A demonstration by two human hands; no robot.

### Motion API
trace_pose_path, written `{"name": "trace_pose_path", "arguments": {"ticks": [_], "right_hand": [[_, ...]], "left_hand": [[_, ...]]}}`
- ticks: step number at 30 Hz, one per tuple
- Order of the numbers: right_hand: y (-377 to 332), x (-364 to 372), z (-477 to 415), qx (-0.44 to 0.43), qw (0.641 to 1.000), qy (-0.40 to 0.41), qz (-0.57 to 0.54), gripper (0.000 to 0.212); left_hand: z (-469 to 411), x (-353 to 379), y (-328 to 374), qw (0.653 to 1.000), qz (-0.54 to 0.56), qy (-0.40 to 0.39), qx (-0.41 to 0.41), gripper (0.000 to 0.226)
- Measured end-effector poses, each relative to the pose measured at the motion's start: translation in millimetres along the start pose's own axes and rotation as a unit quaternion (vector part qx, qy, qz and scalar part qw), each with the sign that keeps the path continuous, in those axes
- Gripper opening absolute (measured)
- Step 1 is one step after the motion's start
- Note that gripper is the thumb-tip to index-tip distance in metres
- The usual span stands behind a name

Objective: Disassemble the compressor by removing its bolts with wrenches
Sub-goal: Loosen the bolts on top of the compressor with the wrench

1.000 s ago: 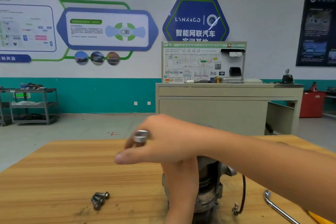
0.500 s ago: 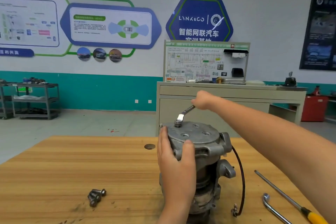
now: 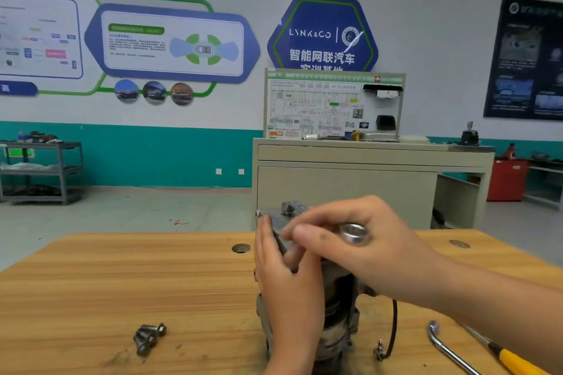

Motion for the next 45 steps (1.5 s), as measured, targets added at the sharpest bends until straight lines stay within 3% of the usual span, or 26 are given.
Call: {"name": "trace_pose_path", "arguments": {"ticks": [2,4,6,9,12,14,16,19,23,25,29,32,34,36,40,43,45], "right_hand": [[26,-22,31,0.034,0.982,0.175,-0.065,0.022],[66,-46,41,0.110,0.931,0.328,-0.116,0.017],[98,-70,20,0.220,0.900,0.365,-0.090,0.026],[128,-99,-40,0.374,0.883,0.282,0.030,0.039],[123,-103,-102,0.454,0.859,0.089,0.219,0.011],[109,-90,-132,0.445,0.848,-0.020,0.288,0.028],[96,-64,-152,0.411,0.836,-0.113,0.346,0.022],[77,-23,-164,0.345,0.834,-0.176,0.393,0.048],[44,17,-139,0.207,0.887,-0.109,0.399,0.068],[25,26,-110,0.115,0.913,-0.056,0.388,0.063],[-3,23,-31,0.005,0.995,0.011,0.100,0.034],[10,-8,10,-0.010,0.978,0.208,-0.023,0.026],[40,-36,23,0.046,0.934,0.345,-0.079,0.012],[76,-62,21,0.139,0.902,0.400,-0.083,0.009],[134,-98,-19,0.292,0.895,0.324,0.093,0.024],[144,-109,-72,0.418,0.865,0.174,0.218,0.032],[136,-103,-105,0.454,0.844,0.079,0.275,0.038]], "left_hand": [[3,0,3,1.000,0.020,0.010,0.007,0.057],[4,0,4,0.999,0.033,0.010,0.006,0.066],[4,0,5,0.999,0.040,0.010,0.001,0.064],[4,0,3,0.999,0.042,0.004,-0.007,0.062],[4,-2,2,0.999,0.050,0.001,-0.006,0.057],[3,-2,2,0.999,0.051,0.000,-0.007,0.056],[3,-2,2,0.999,0.049,-0.004,-0.004,0.056],[2,-3,1,0.999,0.042,0.000,0.015,0.055],[-1,-3,0,0.997,0.061,0.006,0.055,0.045],[-3,-3,-2,0.996,0.078,0.013,0.044,0.028],[-3,-2,-6,0.997,0.061,0.022,0.035,0.022],[1,-2,-3,0.999,0.040,0.008,0.027,0.048],[2,-2,-2,0.999,0.043,0.011,0.020,0.057],[3,-2,0,0.999,0.044,0.008,0.012,0.058],[3,-3,1,0.999,0.039,0.000,0.002,0.061],[2,-2,-1,0.999,0.048,-0.002,-0.005,0.057],[2,-2,-1,0.999,0.050,-0.004,-0.004,0.054]]}}
Point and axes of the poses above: each hand's wrist, its own z-axis away from the middle knuckle, its own x-axis out of the palm, y = z × x, the point moved 1 cm from there along -z, towards the middle knuckle, and after that the axes turned 15 degrees about -y, right-handed, at the moved point
